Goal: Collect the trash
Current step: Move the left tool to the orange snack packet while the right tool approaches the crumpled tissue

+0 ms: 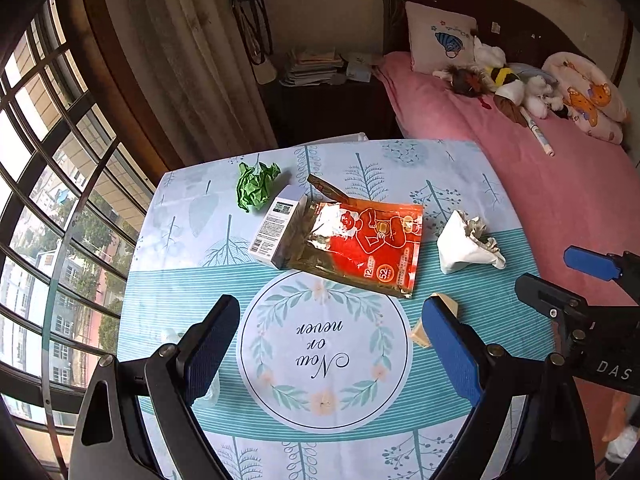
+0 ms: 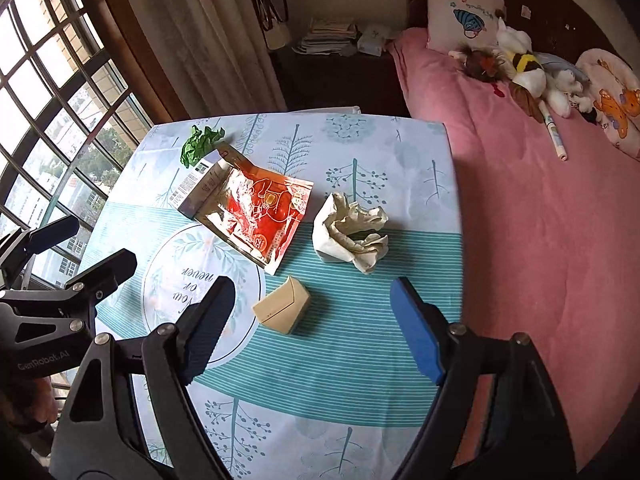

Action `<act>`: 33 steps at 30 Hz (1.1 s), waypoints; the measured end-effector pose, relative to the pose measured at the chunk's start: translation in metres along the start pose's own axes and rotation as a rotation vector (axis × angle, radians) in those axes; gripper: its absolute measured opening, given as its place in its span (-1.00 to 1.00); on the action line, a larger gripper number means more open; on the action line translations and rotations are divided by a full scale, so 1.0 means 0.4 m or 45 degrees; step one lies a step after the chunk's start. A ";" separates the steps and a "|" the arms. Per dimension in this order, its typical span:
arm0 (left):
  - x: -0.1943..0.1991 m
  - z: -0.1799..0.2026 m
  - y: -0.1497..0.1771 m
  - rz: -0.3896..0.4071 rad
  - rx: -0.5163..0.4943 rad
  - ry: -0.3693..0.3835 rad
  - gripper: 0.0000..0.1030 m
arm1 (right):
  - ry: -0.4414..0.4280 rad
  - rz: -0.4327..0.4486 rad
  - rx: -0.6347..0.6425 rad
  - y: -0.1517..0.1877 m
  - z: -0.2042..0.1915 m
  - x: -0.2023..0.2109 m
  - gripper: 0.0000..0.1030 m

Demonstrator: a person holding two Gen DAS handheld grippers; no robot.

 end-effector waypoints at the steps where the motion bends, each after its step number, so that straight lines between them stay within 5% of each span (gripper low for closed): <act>1: -0.022 0.005 -0.005 -0.013 0.005 0.005 0.81 | 0.001 -0.018 -0.018 0.000 0.022 -0.022 0.51; 6: -0.140 -0.003 -0.023 -0.124 0.078 0.017 0.79 | -0.006 -0.085 -0.096 -0.002 0.112 -0.122 0.51; 9: -0.202 -0.025 -0.027 -0.197 0.153 0.028 0.54 | -0.054 -0.122 -0.141 -0.011 0.141 -0.185 0.51; 18: -0.334 -0.034 -0.072 -0.317 0.239 0.074 0.51 | -0.089 -0.207 -0.104 -0.061 0.103 -0.353 0.51; 20: -0.361 -0.021 -0.083 -0.344 0.255 0.098 0.51 | -0.090 -0.231 -0.111 -0.063 0.100 -0.390 0.38; 26: -0.440 0.030 -0.114 -0.420 0.324 0.146 0.51 | -0.089 -0.186 -0.059 -0.073 0.080 -0.410 0.32; 33: -0.547 0.029 -0.164 -0.475 0.528 0.093 0.51 | -0.115 -0.180 -0.053 -0.063 0.089 -0.398 0.28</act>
Point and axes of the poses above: each gripper's, at about its wrist camera, not at the fingertips, and x roughly against the way its jaws point, z to its right, y to its underside, the point moved 2 cm from there along -x, roughly the way its jaws point, and after that the axes turned 13 degrees about x, right-handed, at the moved point
